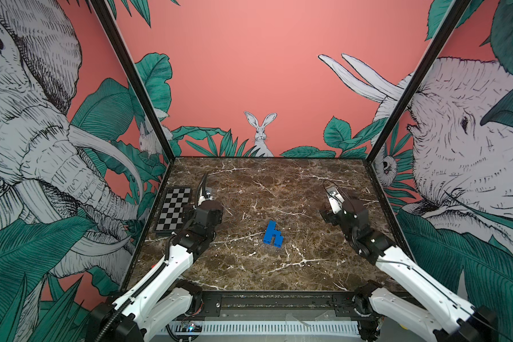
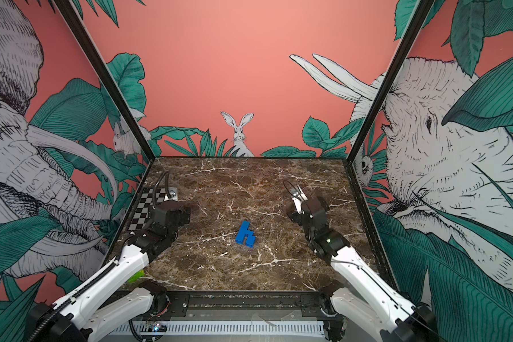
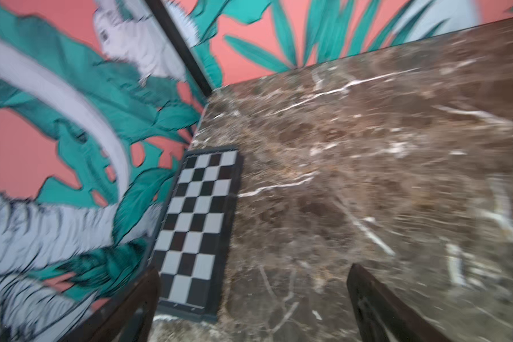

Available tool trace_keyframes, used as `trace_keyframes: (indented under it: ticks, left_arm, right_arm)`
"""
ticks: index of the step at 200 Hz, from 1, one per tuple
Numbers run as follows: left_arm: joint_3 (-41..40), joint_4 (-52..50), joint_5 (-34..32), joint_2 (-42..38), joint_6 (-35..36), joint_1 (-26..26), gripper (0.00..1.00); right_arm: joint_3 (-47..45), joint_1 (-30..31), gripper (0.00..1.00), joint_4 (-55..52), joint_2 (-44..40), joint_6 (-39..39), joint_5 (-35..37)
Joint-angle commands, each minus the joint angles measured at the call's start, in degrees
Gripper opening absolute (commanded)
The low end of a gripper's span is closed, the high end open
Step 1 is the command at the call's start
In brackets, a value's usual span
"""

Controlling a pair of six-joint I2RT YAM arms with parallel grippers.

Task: Assemble the letter h with lego
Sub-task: Adjust the lego brick at the center of the board, then reset both arms

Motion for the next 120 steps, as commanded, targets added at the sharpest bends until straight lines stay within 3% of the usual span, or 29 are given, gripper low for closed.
trace_keyframes:
  ticks: [1, 34, 48, 68, 90, 101, 120]
  left_arm:
    - [-0.4, 2.8, -1.3, 1.6, -1.8, 3.8, 0.99]
    - [-2.1, 8.5, -2.8, 7.7, 0.1, 5.8, 0.99]
    - [-4.5, 14.9, 0.0, 10.5, 2.7, 7.5, 1.0]
    - [-5.7, 18.9, 3.8, 14.6, 0.2, 11.7, 0.99]
    - [-10.3, 32.2, 7.5, 17.0, 4.3, 12.4, 0.99]
    - [-10.6, 35.5, 9.6, 18.7, 5.8, 12.6, 0.99]
    - [-11.4, 42.0, 13.2, 20.4, 7.5, 12.7, 0.99]
  right_arm:
    - [-8.4, -3.4, 0.99, 18.7, -4.7, -0.6, 6.6]
    - [-9.7, -8.4, 0.99, 19.7, 1.9, 2.1, 9.0]
    - [-11.5, -11.6, 0.99, 26.3, 6.9, 5.5, 5.8]
    - [-11.7, -16.6, 0.99, 31.1, 16.3, 12.0, 1.6]
    - [-13.3, -18.2, 0.99, 43.0, 28.0, 12.6, -0.5]
    - [-13.3, -18.3, 0.99, 46.8, 29.9, 11.5, -2.0]
    - [-13.6, -21.1, 0.98, 50.9, 34.7, 16.6, -3.6]
